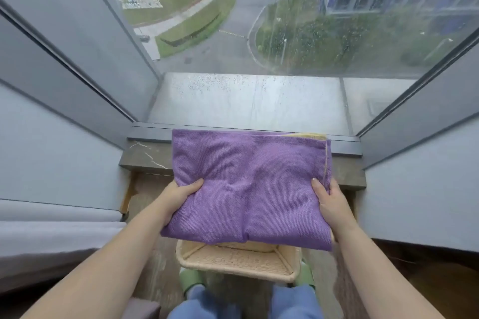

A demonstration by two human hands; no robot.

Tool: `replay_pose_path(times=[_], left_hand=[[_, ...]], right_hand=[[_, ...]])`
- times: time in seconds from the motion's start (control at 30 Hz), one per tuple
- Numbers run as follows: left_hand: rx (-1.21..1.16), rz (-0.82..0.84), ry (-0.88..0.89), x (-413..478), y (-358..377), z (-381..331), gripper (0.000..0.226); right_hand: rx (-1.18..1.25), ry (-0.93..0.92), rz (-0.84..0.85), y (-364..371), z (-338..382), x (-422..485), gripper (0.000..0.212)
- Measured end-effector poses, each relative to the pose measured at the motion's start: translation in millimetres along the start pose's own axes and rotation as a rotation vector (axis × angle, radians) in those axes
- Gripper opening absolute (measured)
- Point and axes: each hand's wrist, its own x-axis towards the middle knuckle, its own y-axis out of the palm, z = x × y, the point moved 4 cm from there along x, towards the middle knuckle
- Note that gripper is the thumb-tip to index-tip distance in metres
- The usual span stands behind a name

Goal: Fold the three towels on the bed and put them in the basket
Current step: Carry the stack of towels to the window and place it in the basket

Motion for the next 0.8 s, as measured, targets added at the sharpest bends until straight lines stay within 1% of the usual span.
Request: replay_pose_path(times=[0.07,0.13,0.2,0.3,0.4,0.43,0.5,0.53,0.6,0.67,0.8], left_hand=[[0.013,0.031,-0.014,25.7,-12.3,23.4,0.028],[0.043,0.053,-0.027,46.1,-22.2,49.3,0.027],[0.054,0.055,-0.044,64.2,-29.0,75.1,0.03],[0.076,0.067,-0.041,86.8,-28.9,111.4,0.039],[0.13,0.039,0.034,108.4,-20.7,141.0,0.046],[0.165,0.016,0.087,114.0,-16.6,147.8,0.052],[0.229,-0.029,0.202,120.7,-8.7,160.0,0.067],[0.245,-0.053,0.235,121.7,-6.0,165.0,0.07],[0.243,-0.086,0.26,117.0,-4.5,176.4,0.07],[0.234,-0.116,0.299,113.8,-6.5,185.1,0.072],[0.261,-0.125,0.385,109.4,-6.1,194.7,0.067]], right_hand=[[0.021,0.047,-0.015,19.0,-30.7,1.3,0.027],[0.03,0.076,-0.028,35.6,-60.8,1.7,0.034],[0.028,0.099,-0.043,49.6,-86.9,1.6,0.036],[0.001,0.109,-0.062,67.6,-123.0,4.6,0.033],[-0.011,0.055,-0.091,84.1,-153.2,9.6,0.042],[-0.009,0.024,-0.113,89.6,-160.7,10.3,0.041],[0.023,-0.04,-0.147,98.4,-171.8,9.7,0.028],[0.052,-0.061,-0.145,101.8,-176.5,8.3,0.022],[0.087,-0.098,-0.147,105.3,-183.7,-0.2,0.02],[0.086,-0.154,-0.166,105.7,-183.8,-6.7,0.023],[0.105,-0.201,-0.158,107.1,-194.1,-16.6,0.024]])
